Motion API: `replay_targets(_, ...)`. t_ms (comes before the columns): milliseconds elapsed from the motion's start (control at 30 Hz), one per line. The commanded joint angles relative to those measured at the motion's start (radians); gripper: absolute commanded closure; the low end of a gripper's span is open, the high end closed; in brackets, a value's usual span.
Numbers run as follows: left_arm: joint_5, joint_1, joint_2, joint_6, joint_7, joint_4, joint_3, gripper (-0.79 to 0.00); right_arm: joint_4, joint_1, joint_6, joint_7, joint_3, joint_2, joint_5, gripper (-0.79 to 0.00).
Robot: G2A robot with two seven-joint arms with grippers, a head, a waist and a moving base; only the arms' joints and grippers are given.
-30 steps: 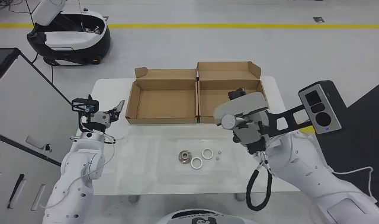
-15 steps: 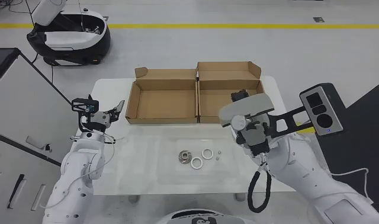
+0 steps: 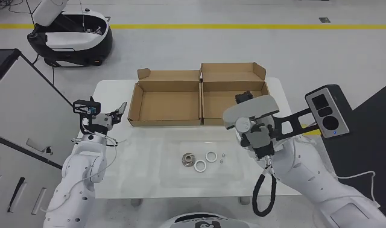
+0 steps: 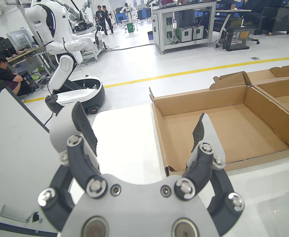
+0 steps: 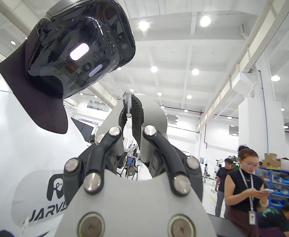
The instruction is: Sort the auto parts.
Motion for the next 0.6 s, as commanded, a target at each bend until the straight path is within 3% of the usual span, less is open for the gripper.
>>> replay_targets(0,0.0,0.0,0.0,0.0,0.0,0.0,0.0,-0.785,0.004,-0.013,0.032,0.02,0.013,0.0,-0.003,0.0)
replay_targets(333,0.0,0.0,0.0,0.0,0.0,0.0,0.0,-0.785,0.045,-0.167,0.005,0.227,0.317,0.051,0.015,0.0)
replay_targets(567,0.0,0.0,0.0,0.0,0.0,0.0,0.0,-0.785,0.09,-0.234,-0.019,0.49,0.562,0.093,0.04,0.0)
